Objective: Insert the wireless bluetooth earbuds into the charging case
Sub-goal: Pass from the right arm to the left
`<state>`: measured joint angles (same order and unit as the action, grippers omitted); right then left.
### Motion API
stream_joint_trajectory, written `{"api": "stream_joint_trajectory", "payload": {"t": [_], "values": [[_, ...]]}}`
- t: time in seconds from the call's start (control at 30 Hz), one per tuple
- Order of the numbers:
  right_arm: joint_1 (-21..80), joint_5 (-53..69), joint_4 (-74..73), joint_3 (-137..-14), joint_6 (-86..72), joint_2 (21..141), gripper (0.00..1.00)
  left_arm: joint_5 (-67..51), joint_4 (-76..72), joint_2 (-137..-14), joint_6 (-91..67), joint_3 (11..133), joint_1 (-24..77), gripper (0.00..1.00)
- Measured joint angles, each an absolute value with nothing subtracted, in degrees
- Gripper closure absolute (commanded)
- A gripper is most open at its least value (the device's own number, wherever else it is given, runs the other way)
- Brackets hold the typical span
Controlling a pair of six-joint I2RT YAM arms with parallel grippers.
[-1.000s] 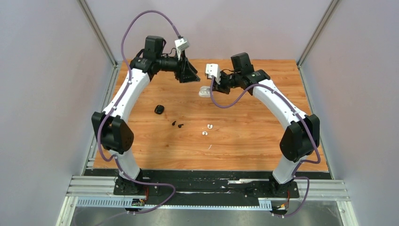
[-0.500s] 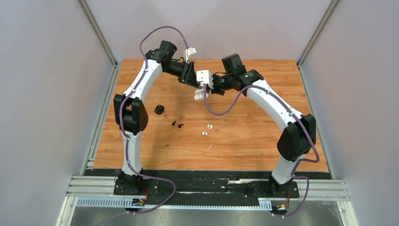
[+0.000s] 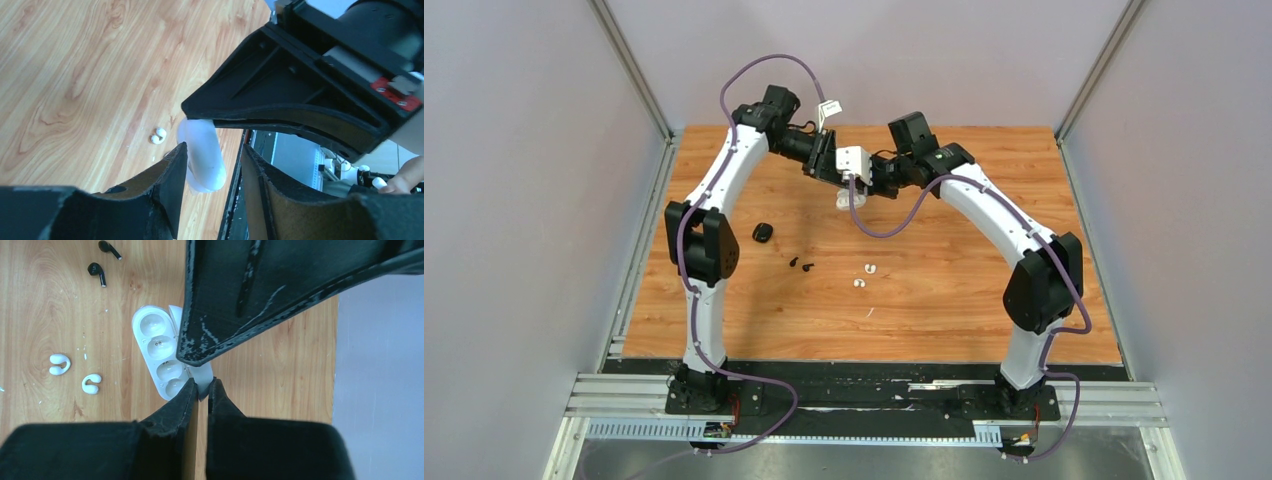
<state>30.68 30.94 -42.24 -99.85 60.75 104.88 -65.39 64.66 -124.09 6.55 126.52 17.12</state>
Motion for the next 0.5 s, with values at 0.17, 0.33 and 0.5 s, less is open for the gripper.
{"api": "stream_joint_trajectory", "payload": {"t": [0.17, 0.33, 0.5], "values": [[31.1, 30.7, -42.5, -101.0, 60.5, 105.1, 1.0, -64.3, 63.6, -124.1, 6.3, 124.1, 17.6, 0.55], [31.5, 30.3, -42.7, -101.1, 60.5, 105.1, 1.0, -64.1, 62.8, -124.1, 6.3, 124.0, 18.2, 0.61], [31.7, 29.5, -42.8, -101.1, 60.5, 105.1, 1.0, -63.4, 62.3, -124.1, 6.2, 124.0, 18.3, 0.73]]}}
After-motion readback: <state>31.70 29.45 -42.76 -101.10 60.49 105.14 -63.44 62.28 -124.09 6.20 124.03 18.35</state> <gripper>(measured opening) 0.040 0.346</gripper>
